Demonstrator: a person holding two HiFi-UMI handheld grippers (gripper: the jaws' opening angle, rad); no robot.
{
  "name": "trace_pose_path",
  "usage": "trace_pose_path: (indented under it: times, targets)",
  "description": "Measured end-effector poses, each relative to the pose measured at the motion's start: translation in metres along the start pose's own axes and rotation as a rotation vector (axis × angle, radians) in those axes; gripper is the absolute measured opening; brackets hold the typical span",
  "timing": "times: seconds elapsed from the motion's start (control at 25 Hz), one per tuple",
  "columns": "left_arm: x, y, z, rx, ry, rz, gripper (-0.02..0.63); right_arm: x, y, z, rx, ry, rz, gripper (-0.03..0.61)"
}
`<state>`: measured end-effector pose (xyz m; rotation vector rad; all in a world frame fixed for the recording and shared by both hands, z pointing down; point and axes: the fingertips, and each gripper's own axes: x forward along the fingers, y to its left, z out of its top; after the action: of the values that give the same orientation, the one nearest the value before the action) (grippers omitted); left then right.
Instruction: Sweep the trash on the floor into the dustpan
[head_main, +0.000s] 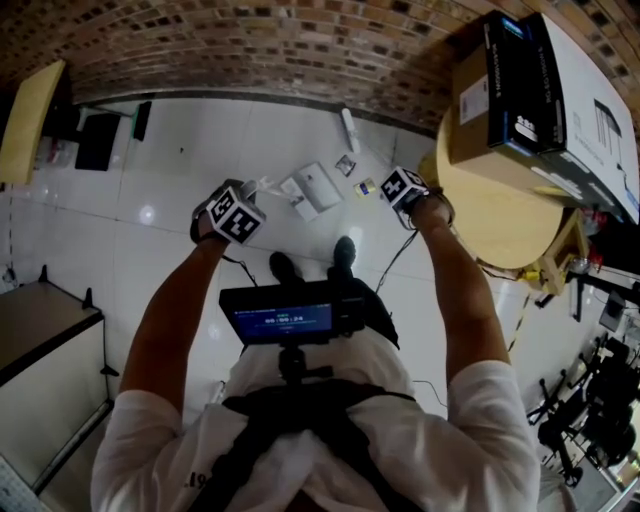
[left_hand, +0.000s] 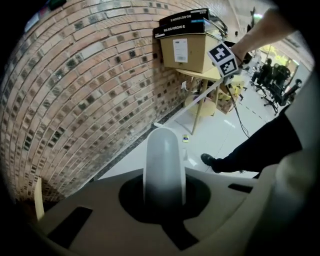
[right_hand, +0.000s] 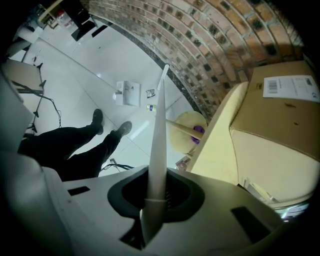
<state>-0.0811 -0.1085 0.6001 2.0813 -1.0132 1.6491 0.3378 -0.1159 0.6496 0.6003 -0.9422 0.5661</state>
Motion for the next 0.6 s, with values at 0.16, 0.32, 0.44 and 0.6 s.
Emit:
trace_pose_path:
  times: [0.16, 0.32, 0.44, 0.6]
  targets:
    - [0.011, -0.014, 0.01, 0.059, 0.018, -0.017, 0.002, 0.009, -0.004, -0.003, 0.015, 0.023, -0.009, 0.043]
    - [0.021, -0.022, -0.013, 0.081, 0.131, -0.044, 0.003, 0.016, -0.003, -0.008, 0.029, 0.058, -0.001, 0.043]
    - [0.022, -0.023, -0.019, 0.098, 0.142, -0.055, 0.003, 0.019, -0.006, -0.014, 0.026, 0.085, -0.016, 0.043]
    - [0.026, -0.024, -0.012, 0.105, 0.131, -0.066, 0.003, 0.017, -0.007, -0.012, -0.016, 0.122, -0.049, 0.043]
